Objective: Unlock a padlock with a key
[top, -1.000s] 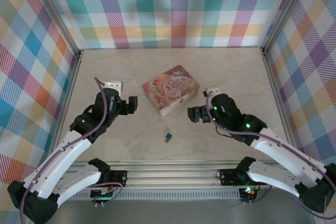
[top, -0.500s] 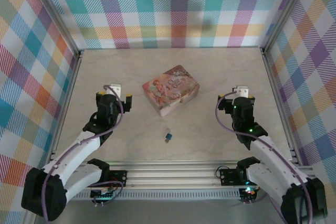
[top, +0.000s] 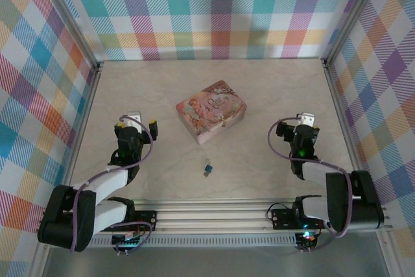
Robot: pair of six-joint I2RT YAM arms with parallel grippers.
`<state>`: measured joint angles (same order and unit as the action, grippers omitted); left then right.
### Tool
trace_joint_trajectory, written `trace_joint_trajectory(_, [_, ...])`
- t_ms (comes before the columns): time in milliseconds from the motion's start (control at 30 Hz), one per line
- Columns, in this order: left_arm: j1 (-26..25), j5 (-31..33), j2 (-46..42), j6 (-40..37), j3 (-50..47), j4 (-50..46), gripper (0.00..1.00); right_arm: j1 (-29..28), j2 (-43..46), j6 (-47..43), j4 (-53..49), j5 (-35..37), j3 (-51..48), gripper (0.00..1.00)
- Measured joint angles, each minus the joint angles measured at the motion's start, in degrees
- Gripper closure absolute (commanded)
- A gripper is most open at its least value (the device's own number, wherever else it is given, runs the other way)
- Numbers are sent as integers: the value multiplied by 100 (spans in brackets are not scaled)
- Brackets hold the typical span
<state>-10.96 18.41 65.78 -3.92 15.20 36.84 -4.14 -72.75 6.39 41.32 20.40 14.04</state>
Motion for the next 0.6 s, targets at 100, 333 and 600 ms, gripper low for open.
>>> trace_joint_trajectory(100, [81, -61, 306, 4, -181, 542, 0, 138, -437, 0, 551, -210, 11, 0])
trace_joint_trajectory(333, [216, -407, 1128, 2, -271, 1591, 0, 264, -1005, -155, 1220, -822, 24, 0])
trace_joint_trajectory(600, [219, -730, 2223, -46, -17, 1982, 0, 264, -1471, -240, 1384, -979, 273, 0])
